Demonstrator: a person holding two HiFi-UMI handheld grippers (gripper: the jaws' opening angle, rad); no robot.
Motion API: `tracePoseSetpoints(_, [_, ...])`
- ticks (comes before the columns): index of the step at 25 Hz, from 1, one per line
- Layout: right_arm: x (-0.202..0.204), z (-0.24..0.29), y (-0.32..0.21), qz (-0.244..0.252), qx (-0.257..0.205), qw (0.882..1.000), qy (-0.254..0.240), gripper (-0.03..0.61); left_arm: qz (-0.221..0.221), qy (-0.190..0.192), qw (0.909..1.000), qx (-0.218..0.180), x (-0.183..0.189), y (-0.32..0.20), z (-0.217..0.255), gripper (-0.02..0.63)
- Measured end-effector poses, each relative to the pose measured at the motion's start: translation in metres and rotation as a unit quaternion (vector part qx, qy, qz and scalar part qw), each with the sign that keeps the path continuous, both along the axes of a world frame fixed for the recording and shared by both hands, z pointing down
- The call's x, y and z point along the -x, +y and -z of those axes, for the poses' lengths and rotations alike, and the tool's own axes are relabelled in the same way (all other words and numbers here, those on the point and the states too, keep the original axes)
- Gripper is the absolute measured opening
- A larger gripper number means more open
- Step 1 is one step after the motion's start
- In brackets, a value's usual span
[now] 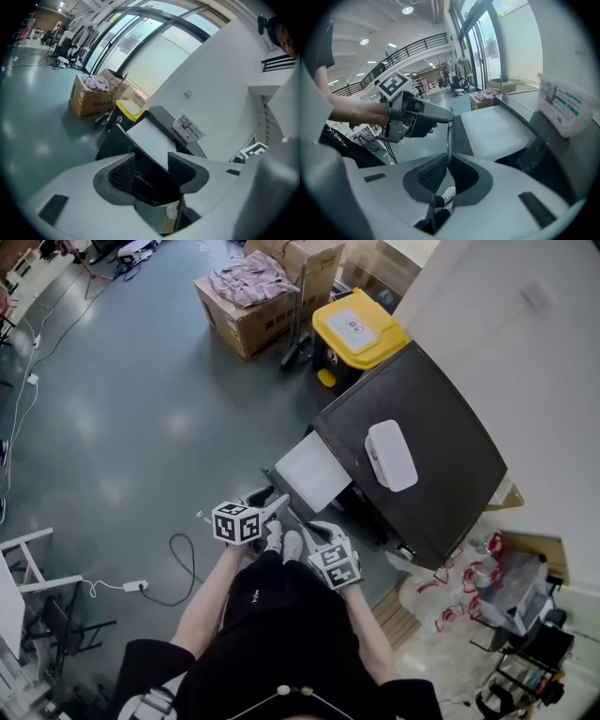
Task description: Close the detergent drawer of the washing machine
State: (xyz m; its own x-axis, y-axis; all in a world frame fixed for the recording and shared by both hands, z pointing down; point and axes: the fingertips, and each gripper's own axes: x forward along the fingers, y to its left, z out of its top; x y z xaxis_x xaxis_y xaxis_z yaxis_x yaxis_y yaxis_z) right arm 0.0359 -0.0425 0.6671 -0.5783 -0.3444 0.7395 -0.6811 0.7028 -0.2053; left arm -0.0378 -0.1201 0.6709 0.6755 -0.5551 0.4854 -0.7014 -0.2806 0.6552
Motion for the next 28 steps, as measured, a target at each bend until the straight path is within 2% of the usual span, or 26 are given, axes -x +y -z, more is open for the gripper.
tracePoseSetpoints(21, [-0.036, 0.001, -0.041, -0.063, -0.014, 0.998, 0.023, 0.038, -0.046, -0.001, 0.999, -0.001, -0.035, -0.042, -0.001, 0.206])
tracePoseSetpoints(28, [-0.052, 0.0, -0.058, -0.077, -0.024, 0.996, 0.034, 0.038, -0.046, 0.004, 0.999, -0.001, -0.05, -0.059, -0.002, 0.206])
